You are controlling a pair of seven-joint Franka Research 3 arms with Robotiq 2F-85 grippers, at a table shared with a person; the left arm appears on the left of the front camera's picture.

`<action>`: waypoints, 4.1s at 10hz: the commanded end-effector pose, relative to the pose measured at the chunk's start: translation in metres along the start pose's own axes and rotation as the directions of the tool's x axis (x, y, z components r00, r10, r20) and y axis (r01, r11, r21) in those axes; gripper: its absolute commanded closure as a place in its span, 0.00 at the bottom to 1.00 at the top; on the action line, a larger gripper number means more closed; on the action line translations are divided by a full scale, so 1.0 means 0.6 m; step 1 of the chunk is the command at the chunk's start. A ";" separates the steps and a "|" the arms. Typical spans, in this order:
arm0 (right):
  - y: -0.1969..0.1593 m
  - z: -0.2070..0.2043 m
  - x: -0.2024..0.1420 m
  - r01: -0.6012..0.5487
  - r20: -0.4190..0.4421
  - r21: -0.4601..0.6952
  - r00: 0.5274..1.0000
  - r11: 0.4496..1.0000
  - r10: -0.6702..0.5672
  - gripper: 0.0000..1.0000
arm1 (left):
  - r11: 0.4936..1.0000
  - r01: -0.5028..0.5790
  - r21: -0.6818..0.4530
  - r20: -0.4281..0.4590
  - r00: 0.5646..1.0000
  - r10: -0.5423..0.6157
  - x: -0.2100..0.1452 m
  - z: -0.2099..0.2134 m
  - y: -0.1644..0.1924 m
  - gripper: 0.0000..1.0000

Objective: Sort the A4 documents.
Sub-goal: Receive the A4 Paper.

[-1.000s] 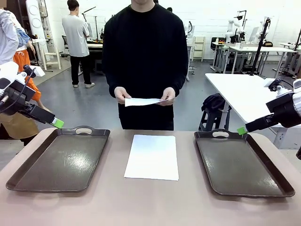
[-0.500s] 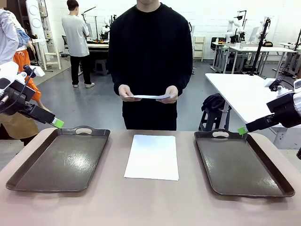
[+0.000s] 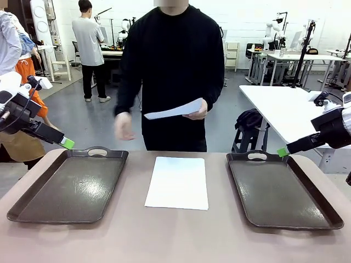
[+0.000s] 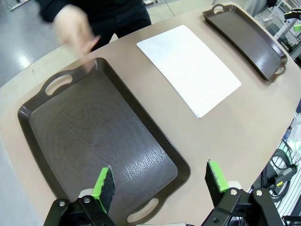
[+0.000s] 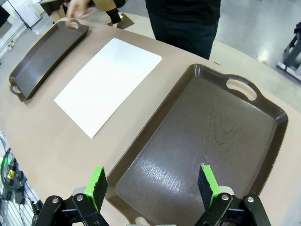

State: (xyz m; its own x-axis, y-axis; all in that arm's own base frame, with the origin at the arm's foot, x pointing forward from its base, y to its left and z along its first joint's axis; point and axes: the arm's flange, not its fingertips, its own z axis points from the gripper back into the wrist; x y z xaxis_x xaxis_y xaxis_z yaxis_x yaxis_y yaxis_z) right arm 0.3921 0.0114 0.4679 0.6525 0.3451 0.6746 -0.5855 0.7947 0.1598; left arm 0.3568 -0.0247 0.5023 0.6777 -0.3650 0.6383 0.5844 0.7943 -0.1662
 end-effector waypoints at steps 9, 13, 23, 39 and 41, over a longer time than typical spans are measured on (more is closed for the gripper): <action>-0.003 -0.007 -0.001 0.001 0.006 0.015 1.000 1.000 -0.001 0.00 | 1.000 -0.002 -0.004 0.003 1.000 0.002 0.000 0.000 0.001 0.00; -0.003 -0.007 -0.001 0.001 0.006 0.015 1.000 1.000 -0.001 0.00 | 1.000 0.004 -0.024 -0.012 1.000 -0.004 -0.001 -0.006 0.002 0.00; -0.003 -0.007 -0.001 0.001 0.006 0.015 1.000 1.000 -0.001 0.00 | 0.731 -0.541 -0.416 -0.114 0.829 0.548 0.117 -0.354 0.068 0.00; -0.003 -0.007 -0.001 0.001 0.006 0.015 1.000 1.000 -0.001 0.00 | 0.408 -0.614 -0.676 -0.157 0.660 0.734 0.259 -0.491 0.041 0.00; -0.003 -0.007 -0.001 0.001 0.006 0.015 1.000 1.000 -0.001 0.00 | 0.323 -0.609 -0.724 -0.198 0.633 0.748 0.262 -0.499 0.028 0.00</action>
State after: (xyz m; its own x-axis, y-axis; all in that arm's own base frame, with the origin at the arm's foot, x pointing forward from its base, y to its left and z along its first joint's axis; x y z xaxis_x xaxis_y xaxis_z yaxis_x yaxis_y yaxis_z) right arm 0.3918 0.0127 0.4679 0.6526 0.3490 0.6725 -0.5869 0.7942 0.1574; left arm 0.6004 -0.2132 0.3743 0.9545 0.2453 0.1692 0.1230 0.1929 -0.9735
